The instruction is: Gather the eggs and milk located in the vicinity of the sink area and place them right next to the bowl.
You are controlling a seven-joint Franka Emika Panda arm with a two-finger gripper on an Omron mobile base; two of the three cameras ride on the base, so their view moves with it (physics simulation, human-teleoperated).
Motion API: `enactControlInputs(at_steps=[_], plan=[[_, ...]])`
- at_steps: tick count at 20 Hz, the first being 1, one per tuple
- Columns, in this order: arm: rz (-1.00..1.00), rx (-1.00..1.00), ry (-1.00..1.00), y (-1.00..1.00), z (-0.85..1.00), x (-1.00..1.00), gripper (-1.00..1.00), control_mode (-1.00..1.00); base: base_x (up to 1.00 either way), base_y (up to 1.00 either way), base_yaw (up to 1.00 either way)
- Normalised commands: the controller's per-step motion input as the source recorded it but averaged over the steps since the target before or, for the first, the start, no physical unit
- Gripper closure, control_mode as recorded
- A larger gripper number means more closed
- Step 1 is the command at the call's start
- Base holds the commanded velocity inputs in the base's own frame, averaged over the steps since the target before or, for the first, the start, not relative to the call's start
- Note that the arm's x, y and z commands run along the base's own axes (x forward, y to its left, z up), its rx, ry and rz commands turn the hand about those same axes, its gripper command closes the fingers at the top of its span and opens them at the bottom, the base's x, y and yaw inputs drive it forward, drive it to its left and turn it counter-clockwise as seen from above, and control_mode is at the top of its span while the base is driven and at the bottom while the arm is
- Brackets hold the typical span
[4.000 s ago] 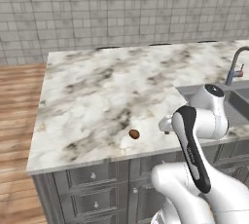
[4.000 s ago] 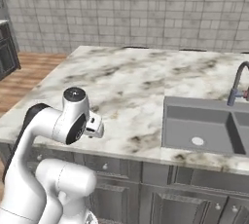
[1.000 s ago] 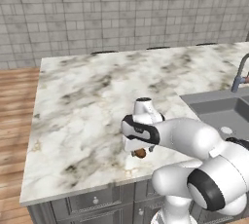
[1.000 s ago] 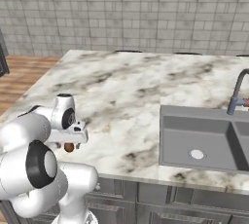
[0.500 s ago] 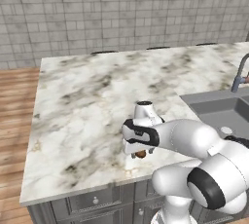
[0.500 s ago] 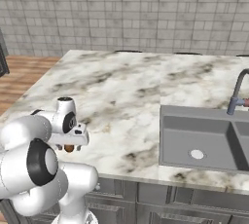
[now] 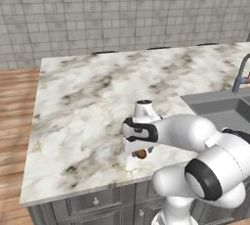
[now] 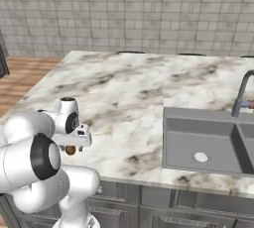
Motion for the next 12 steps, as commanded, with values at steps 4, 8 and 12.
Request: enactControlInputs(at_steps=[4,8,12], plan=[[0.00,0.00,0.00,0.00,0.00,0.00,1.00,-1.00,0.00,0.00,0.00],[0.00,0.00,0.00,0.00,0.01,0.00,1.00,-1.00,0.00,0.00,0.00],[0.00,0.00,-0.05,0.03,0.75,-0.15,1.00,-1.00,0.00,0.00,0.00]])
